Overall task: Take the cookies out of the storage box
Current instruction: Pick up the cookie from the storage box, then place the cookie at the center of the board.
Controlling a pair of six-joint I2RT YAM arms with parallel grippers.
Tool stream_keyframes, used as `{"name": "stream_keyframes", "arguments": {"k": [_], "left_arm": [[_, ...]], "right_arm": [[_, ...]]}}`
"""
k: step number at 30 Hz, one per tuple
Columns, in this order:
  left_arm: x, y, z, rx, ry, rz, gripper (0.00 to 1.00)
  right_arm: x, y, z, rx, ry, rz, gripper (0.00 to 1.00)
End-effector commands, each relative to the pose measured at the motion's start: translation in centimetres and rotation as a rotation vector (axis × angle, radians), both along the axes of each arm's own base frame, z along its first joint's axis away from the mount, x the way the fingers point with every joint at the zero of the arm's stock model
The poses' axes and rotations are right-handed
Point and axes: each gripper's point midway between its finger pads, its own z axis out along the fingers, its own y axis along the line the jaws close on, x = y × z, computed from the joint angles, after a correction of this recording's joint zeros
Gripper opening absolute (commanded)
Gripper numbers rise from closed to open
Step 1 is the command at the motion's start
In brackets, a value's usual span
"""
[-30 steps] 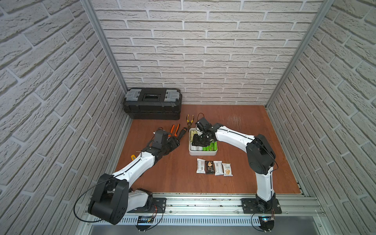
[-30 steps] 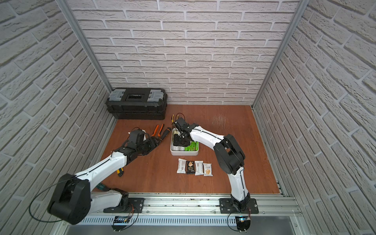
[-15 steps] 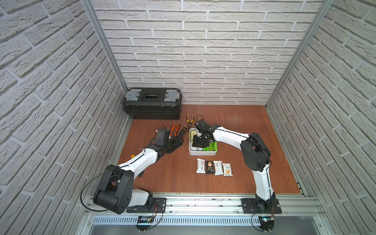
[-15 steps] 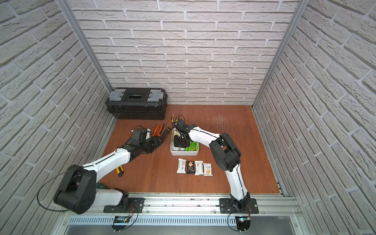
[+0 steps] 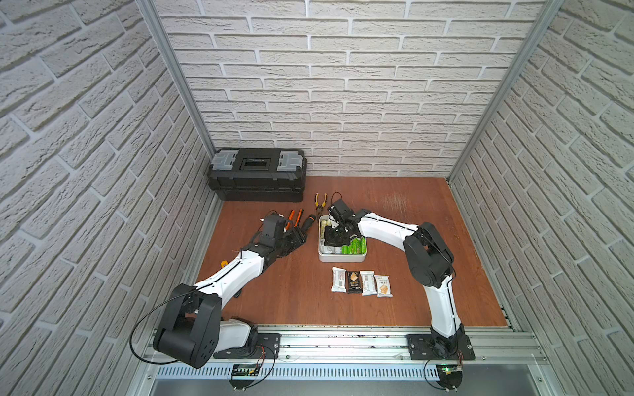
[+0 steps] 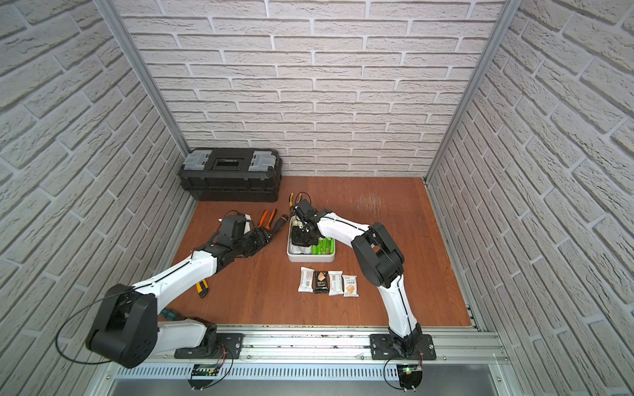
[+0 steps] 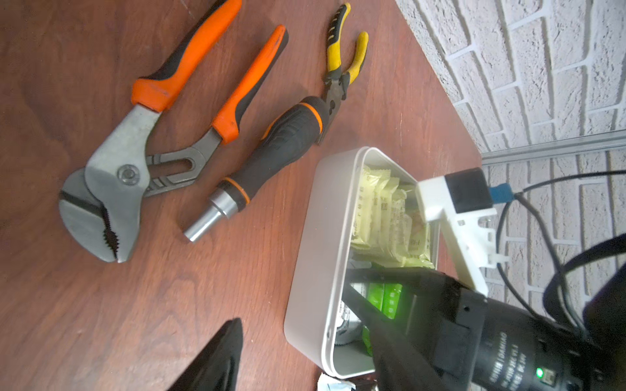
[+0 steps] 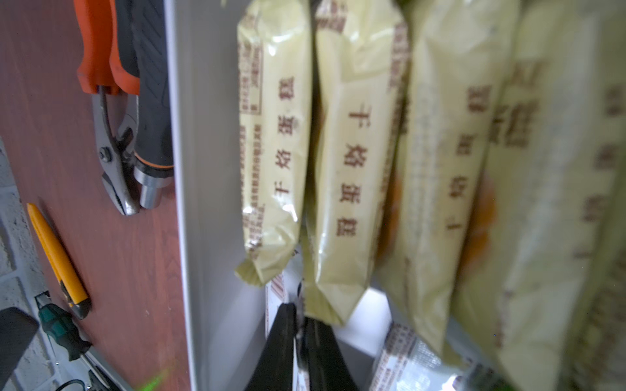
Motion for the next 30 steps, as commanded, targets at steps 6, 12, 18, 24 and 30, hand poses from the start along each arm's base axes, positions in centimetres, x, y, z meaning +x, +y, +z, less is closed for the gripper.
{"name": "stream_keyframes", "arguments": {"k": [6,12,18,24,30], "left_arm": [[-0.1,1.1,1.0,0.029,-0.047,0.069,0.64],[-0.4,2.4,1.0,0.054,-0.035,0.139,0.63],[-0.5,3.5,1.0,0.063,-0.031,0.208,0.63],[-0.9,3.9,1.1,0.067,-0.029,0.226,0.63],[-1.4,4.4,1.0,0.072,-0.024,0.243,0.62]], "right_arm": [[0.3,-0.3,1.6,0.003,-0.06,-0.001,0.06],[0.0,-1.6,4.1,0.012,-0.108,-0.04,0.03],[-0.4,-2.4,6.3,0.051,-0.146,-0.073,0.02],[-0.9,-3.0,8.2,0.091,-0.181,-0.117,0.02],[-2.6,-3.5,10.2,0.152,-0.184,-0.145,0.02]]}}
